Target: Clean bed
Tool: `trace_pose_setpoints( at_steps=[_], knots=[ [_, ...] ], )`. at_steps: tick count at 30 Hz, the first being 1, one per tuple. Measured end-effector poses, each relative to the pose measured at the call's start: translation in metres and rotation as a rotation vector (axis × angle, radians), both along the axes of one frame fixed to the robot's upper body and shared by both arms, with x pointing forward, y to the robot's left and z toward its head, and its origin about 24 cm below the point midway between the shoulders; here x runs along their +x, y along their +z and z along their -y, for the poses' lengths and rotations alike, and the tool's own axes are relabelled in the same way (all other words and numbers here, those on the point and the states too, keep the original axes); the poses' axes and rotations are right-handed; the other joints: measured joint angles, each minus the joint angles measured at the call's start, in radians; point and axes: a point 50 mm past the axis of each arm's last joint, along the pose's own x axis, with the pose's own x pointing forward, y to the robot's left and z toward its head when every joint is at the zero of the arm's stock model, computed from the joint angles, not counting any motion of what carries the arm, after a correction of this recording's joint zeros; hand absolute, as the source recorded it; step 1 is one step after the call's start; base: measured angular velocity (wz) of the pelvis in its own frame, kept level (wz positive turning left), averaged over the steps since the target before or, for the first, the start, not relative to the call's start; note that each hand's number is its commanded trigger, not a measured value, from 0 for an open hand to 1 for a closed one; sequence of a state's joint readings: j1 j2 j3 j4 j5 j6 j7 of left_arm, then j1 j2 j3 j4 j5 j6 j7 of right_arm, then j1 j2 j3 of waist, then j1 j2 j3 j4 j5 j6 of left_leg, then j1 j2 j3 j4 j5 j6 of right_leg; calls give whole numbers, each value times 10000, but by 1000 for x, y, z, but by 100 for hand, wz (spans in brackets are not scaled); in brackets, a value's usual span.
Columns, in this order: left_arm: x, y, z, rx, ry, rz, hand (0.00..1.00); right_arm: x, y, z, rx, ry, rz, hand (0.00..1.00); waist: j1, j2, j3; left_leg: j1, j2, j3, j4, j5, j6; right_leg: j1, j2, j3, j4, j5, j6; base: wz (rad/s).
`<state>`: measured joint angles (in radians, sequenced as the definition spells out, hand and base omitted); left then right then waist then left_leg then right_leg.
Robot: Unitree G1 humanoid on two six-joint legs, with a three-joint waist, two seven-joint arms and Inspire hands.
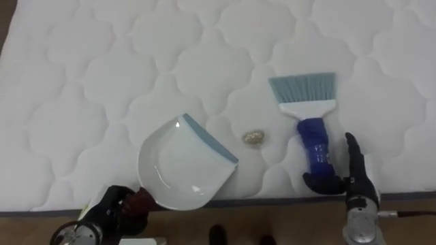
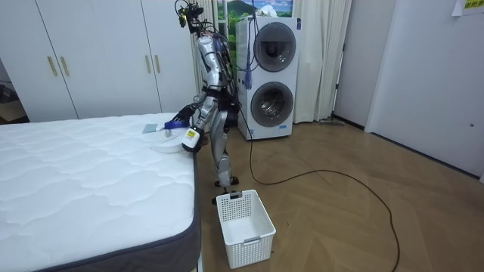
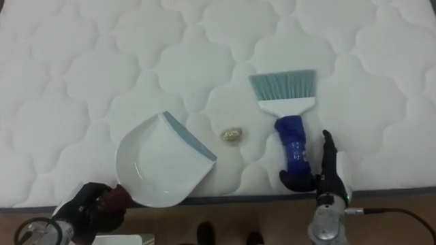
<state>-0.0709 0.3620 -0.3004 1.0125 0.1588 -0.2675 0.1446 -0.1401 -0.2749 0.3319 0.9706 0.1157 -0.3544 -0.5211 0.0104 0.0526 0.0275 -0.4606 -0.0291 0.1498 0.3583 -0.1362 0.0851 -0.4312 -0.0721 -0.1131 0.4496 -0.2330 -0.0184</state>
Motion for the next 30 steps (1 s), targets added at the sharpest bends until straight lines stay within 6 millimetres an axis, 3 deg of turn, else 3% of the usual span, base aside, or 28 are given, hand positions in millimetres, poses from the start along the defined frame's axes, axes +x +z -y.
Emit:
trace_pose_setpoints(
  at_steps=[7, 17, 20, 30],
  knots=[
    [1, 0, 0, -5, -6, 21, 100, 2, 0, 1, -86, -49, -46, 0, 5, 10, 5, 20, -11, 0, -91, 2, -2, 19, 6, -1, -2, 2, 2, 0],
    [11, 3, 1, 115, -152, 91, 100, 13, 9, -1, -510, 20, 465, 0, 252, 64, 126, -258, -10, 184, -21, 6, 4, -457, -37, 157, 334, -10, 2, -5],
    [13, 4, 0, 119, -124, 126, 100, 21, 15, -3, -492, 85, 742, 0, 269, 32, 177, -392, 1, 313, 36, 11, 20, -681, -34, 303, 474, -12, 2, -10],
    [15, 5, 2, 35, -165, 215, 100, 60, 50, -15, -747, 524, 2379, 0, 235, 15, 170, -496, 5, 287, 117, 23, 46, -747, -55, 230, 485, -14, 7, 0]
  ],
)
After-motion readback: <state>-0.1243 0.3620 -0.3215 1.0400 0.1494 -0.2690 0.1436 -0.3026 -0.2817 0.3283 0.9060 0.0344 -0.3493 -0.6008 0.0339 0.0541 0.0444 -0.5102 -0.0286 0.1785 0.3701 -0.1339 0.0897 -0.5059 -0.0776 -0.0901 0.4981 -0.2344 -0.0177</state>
